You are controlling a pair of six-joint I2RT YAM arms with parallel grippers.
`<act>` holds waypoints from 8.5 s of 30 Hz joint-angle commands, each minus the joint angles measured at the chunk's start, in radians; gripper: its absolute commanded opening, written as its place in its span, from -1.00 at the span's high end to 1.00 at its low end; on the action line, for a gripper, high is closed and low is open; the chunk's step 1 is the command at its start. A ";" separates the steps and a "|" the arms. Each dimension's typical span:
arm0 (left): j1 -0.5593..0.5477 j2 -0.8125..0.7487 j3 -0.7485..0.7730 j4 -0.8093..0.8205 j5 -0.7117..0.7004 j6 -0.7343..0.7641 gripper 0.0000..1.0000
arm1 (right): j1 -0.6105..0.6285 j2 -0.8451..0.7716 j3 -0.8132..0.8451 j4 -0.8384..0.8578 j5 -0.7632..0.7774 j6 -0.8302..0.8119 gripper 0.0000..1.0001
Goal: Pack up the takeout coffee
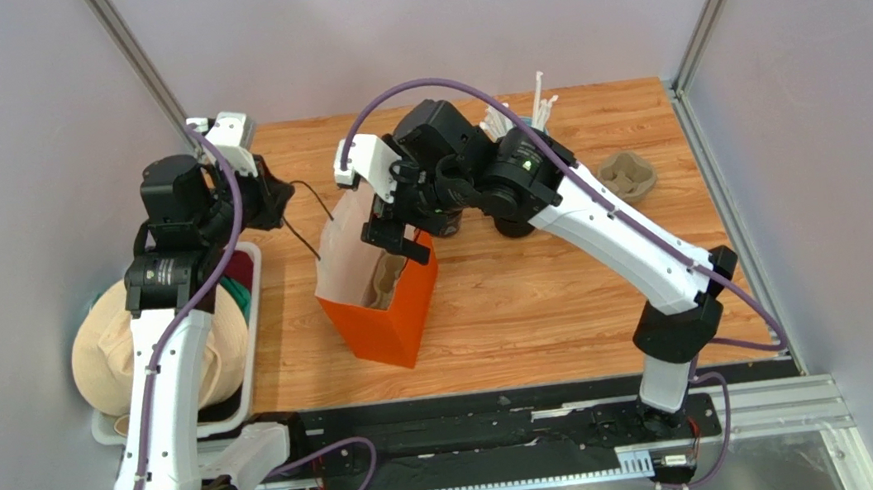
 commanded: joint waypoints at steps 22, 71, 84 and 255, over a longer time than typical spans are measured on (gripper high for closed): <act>0.006 -0.009 -0.006 0.026 0.011 0.002 -0.39 | -0.013 -0.189 0.047 -0.005 -0.026 -0.074 -0.98; 0.004 0.068 0.154 -0.064 0.217 0.084 1.00 | -0.097 -0.168 -0.125 0.047 -0.249 -0.350 1.00; -0.022 0.097 0.317 -0.081 0.256 0.128 1.00 | -0.097 -0.192 -0.071 0.073 -0.235 -0.273 1.00; 0.007 0.640 0.590 0.166 -0.503 0.273 1.00 | -0.131 -0.356 -0.467 0.352 0.061 -0.006 -0.63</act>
